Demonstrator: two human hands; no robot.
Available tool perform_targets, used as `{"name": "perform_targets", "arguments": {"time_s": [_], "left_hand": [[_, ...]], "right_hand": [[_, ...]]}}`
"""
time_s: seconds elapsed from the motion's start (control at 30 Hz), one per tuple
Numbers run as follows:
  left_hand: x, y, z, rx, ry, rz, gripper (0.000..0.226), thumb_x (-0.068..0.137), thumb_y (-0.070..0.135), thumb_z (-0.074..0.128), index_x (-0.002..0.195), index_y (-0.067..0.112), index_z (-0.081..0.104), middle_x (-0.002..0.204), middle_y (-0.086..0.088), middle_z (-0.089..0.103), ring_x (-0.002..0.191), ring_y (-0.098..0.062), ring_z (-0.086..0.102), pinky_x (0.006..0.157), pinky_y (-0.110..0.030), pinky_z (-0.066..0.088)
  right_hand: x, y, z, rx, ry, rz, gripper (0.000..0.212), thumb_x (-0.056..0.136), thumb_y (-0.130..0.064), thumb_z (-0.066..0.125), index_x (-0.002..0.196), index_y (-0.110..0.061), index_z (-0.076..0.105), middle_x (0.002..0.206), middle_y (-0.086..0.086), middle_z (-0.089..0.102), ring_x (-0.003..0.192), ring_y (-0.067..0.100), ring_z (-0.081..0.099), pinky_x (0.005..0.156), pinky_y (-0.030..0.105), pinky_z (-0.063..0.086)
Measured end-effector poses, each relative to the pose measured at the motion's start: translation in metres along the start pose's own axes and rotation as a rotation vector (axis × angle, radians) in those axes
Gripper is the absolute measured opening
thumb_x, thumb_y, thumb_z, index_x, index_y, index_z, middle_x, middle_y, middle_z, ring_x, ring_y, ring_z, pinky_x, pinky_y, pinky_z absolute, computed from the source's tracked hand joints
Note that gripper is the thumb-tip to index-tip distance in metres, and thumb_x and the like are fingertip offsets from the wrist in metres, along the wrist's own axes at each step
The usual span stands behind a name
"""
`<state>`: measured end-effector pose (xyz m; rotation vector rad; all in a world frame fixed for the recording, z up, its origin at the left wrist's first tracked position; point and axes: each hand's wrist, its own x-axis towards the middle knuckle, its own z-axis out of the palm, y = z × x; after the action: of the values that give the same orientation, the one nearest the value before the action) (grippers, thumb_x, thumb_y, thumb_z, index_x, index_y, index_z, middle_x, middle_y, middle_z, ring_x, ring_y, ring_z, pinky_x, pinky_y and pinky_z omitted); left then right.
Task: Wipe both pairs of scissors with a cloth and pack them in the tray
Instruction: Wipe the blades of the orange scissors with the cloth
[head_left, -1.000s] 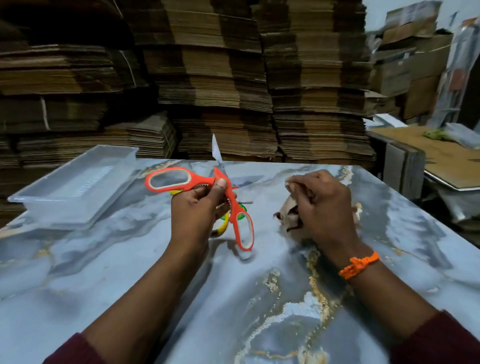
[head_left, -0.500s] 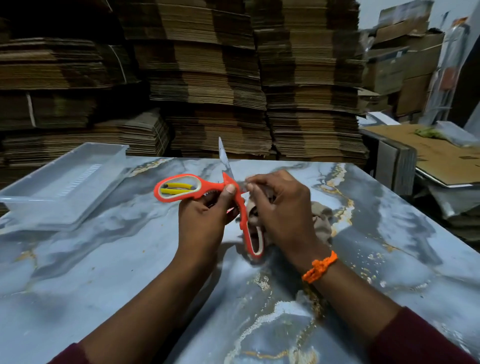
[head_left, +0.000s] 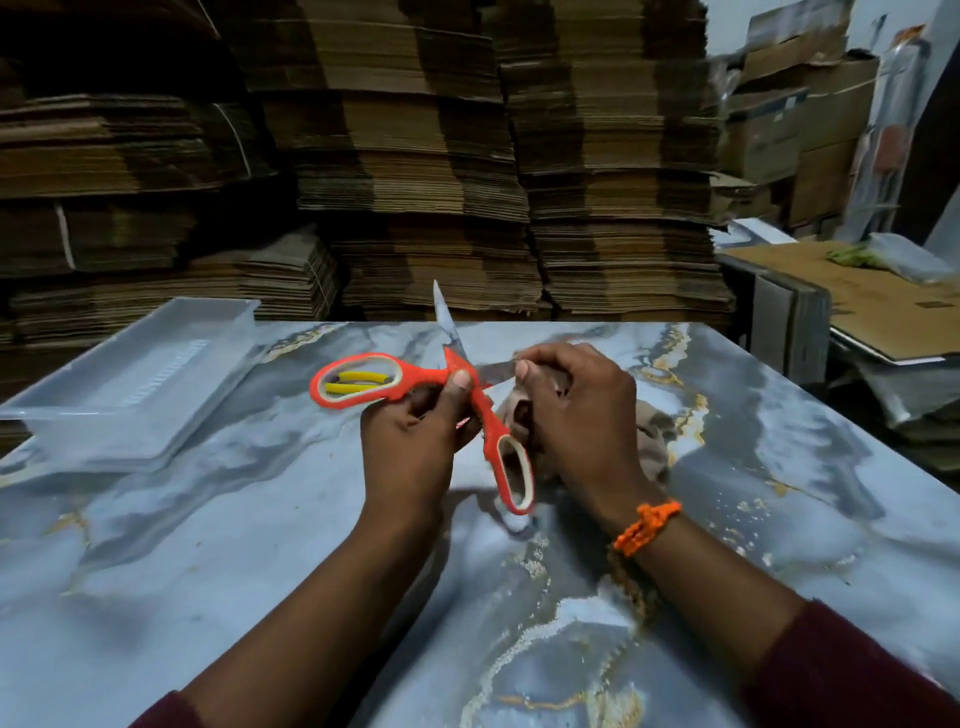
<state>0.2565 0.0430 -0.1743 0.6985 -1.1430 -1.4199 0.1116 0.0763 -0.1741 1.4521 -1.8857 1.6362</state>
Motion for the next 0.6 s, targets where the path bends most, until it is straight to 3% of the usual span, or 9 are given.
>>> {"name": "perform_targets", "arguments": {"time_s": [0.17, 0.23, 0.33, 0.47, 0.6], "left_hand": [[0.000, 0.001, 0.000, -0.012, -0.007, -0.009, 0.012, 0.095, 0.014, 0.070, 0.101, 0.007, 0.078, 0.090, -0.009, 0.081, 0.087, -0.018, 0.079, 0.068, -0.018, 0.059], [0.000, 0.001, 0.000, -0.011, -0.015, -0.019, 0.009, 0.095, 0.013, 0.070, 0.096, 0.009, 0.078, 0.088, -0.009, 0.081, 0.085, -0.019, 0.079, 0.067, -0.019, 0.059], [0.002, 0.005, -0.005, -0.034, 0.004, -0.031, 0.013, 0.097, 0.016, 0.068, 0.090, 0.014, 0.079, 0.086, -0.007, 0.081, 0.083, -0.019, 0.078, 0.067, -0.022, 0.060], [0.007, 0.007, -0.007, -0.051, 0.035, -0.053, 0.015, 0.097, 0.023, 0.067, 0.095, 0.014, 0.078, 0.094, -0.007, 0.082, 0.093, -0.021, 0.078, 0.076, -0.029, 0.061], [0.008, 0.003, -0.005, -0.032, 0.032, -0.088, 0.020, 0.098, 0.027, 0.066, 0.103, 0.011, 0.078, 0.094, -0.006, 0.082, 0.092, -0.019, 0.079, 0.065, -0.020, 0.058]], "right_hand": [[-0.003, 0.000, -0.001, -0.078, -0.028, -0.172, 0.013, 0.093, -0.009, 0.073, 0.103, -0.014, 0.078, 0.094, 0.001, 0.071, 0.084, 0.004, 0.063, 0.078, 0.013, 0.051], [0.005, 0.014, -0.001, -0.026, -0.054, -0.067, 0.013, 0.093, -0.013, 0.073, 0.102, -0.017, 0.080, 0.095, -0.002, 0.074, 0.087, 0.003, 0.066, 0.082, 0.016, 0.054], [0.012, 0.035, -0.009, -0.043, -0.100, 0.115, 0.008, 0.091, -0.018, 0.075, 0.096, -0.018, 0.082, 0.092, -0.003, 0.077, 0.088, 0.006, 0.070, 0.086, 0.034, 0.060], [0.016, 0.032, -0.035, 0.050, 0.028, 0.172, 0.011, 0.092, -0.019, 0.073, 0.100, -0.024, 0.080, 0.097, -0.013, 0.076, 0.094, -0.001, 0.069, 0.088, 0.026, 0.059], [0.010, 0.016, -0.029, 0.146, -0.116, 0.172, 0.026, 0.084, -0.013, 0.077, 0.101, -0.032, 0.077, 0.116, -0.012, 0.068, 0.105, 0.001, 0.067, 0.095, 0.034, 0.059]]}}
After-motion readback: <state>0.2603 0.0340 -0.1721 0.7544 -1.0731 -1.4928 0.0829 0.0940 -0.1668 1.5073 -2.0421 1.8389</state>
